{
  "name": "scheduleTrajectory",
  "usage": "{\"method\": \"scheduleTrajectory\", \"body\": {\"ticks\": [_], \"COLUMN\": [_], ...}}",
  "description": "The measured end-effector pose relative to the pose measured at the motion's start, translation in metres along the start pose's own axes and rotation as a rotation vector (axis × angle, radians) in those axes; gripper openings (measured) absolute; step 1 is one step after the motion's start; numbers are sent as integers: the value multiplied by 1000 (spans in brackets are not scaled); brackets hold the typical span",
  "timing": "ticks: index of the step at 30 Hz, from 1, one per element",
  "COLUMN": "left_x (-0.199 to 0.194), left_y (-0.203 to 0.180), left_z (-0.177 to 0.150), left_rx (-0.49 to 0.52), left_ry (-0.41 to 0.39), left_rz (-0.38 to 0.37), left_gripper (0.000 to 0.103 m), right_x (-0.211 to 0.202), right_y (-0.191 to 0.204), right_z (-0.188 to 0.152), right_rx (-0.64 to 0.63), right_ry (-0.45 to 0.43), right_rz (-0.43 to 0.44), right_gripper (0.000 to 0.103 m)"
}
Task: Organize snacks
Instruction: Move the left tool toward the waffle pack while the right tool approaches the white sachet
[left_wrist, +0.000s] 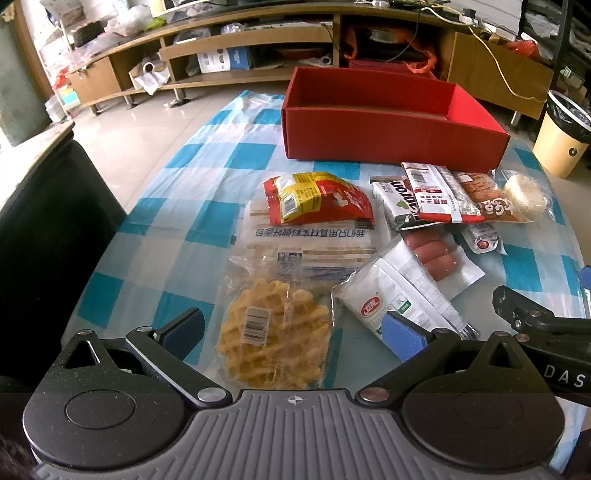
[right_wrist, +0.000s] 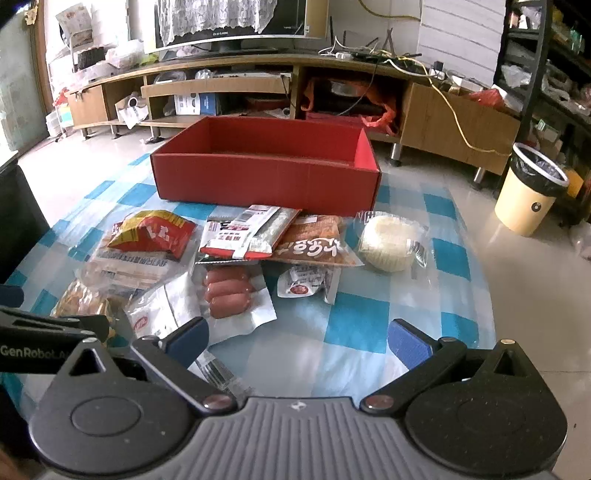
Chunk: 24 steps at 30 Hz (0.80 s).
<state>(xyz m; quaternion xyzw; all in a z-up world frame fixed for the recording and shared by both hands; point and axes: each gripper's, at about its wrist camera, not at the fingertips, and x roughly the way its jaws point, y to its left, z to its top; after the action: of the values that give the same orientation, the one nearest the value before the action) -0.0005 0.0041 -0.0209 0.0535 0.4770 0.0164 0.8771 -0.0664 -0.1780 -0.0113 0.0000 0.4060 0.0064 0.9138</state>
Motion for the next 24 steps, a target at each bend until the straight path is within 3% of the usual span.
{"method": "scheduleTrajectory", "body": {"ticks": [24], "left_x": [3], "left_y": [-1], "left_z": [-2], "left_rx": [28], "left_ry": [17], "left_rz": [41], "left_gripper": [102], "right_x": [6], "right_y": [7], "right_z": [-3], "right_rx": [-39], "right_ry": [39], "right_rz": [19], "right_gripper": [102]}}
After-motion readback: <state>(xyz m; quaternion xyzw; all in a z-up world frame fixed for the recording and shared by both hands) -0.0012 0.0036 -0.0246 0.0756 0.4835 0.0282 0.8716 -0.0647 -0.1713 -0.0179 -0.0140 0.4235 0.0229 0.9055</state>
